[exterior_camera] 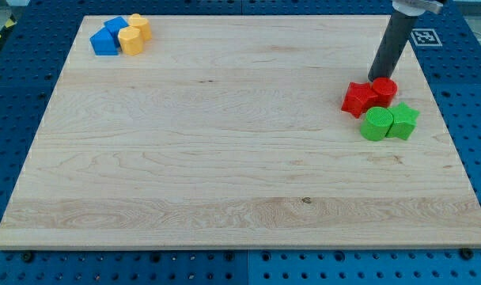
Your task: Group up the red blocks with the green blocks
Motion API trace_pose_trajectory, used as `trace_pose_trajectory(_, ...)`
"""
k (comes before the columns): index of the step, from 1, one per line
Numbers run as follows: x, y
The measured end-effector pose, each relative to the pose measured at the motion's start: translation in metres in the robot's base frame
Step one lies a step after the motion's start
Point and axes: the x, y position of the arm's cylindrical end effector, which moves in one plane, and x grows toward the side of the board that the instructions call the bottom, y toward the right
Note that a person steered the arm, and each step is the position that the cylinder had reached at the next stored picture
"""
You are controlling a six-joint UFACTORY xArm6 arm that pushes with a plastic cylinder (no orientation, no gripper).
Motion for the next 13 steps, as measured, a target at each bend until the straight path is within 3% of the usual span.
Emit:
trace_pose_trajectory(3, 0.029, 0.041)
trace_pose_trajectory(5, -0.020, 0.023)
trace_pose_trajectory(9, 0.029, 0.010)
trace_pose_trajectory(10, 0.023, 0.010)
trace_pose_trajectory(11, -0.015, 0.001)
trace_pose_trajectory(13, -0.022, -0.016)
